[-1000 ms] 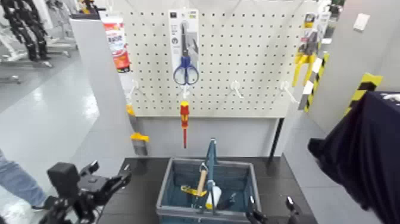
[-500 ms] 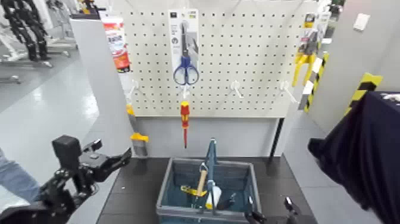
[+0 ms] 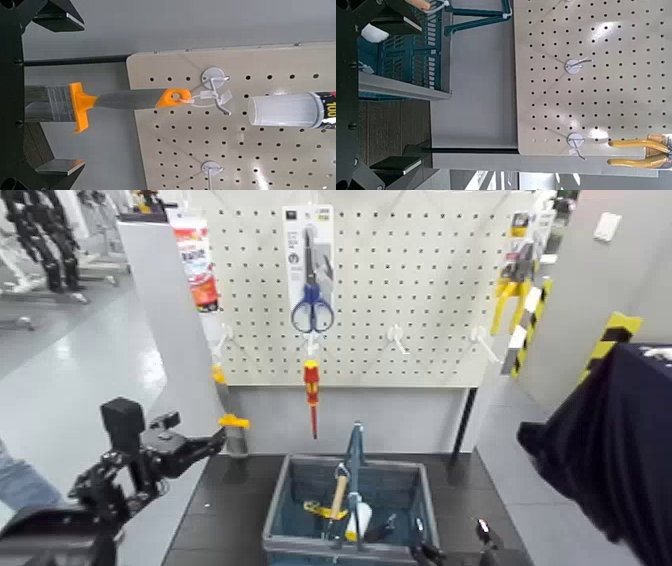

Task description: Put the yellow paint brush into the crate.

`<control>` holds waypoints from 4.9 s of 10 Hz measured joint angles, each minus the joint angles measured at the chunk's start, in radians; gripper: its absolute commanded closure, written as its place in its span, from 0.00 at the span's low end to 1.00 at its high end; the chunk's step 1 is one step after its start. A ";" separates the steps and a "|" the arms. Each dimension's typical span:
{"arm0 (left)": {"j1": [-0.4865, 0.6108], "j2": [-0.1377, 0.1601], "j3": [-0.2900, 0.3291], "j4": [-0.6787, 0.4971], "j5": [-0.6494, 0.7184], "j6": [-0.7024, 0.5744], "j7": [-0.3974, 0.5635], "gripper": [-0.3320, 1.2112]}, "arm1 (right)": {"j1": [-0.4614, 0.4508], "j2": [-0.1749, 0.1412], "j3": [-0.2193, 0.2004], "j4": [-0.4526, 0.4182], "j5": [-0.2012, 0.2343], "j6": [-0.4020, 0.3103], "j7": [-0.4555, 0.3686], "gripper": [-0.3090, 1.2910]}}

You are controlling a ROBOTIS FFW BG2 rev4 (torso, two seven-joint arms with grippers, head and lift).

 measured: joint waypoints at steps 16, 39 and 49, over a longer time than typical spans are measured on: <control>-0.368 0.024 -0.219 0.448 0.135 -0.101 -0.213 0.46 | -0.015 0.000 0.015 0.016 -0.011 -0.008 0.002 0.28; -0.103 0.015 -0.031 -0.175 0.072 0.202 -0.208 0.99 | -0.012 -0.003 0.011 0.021 -0.017 -0.014 0.002 0.28; -0.055 -0.009 -0.082 -0.314 0.363 0.285 -0.105 0.99 | -0.011 -0.001 0.010 0.021 -0.017 -0.018 0.002 0.28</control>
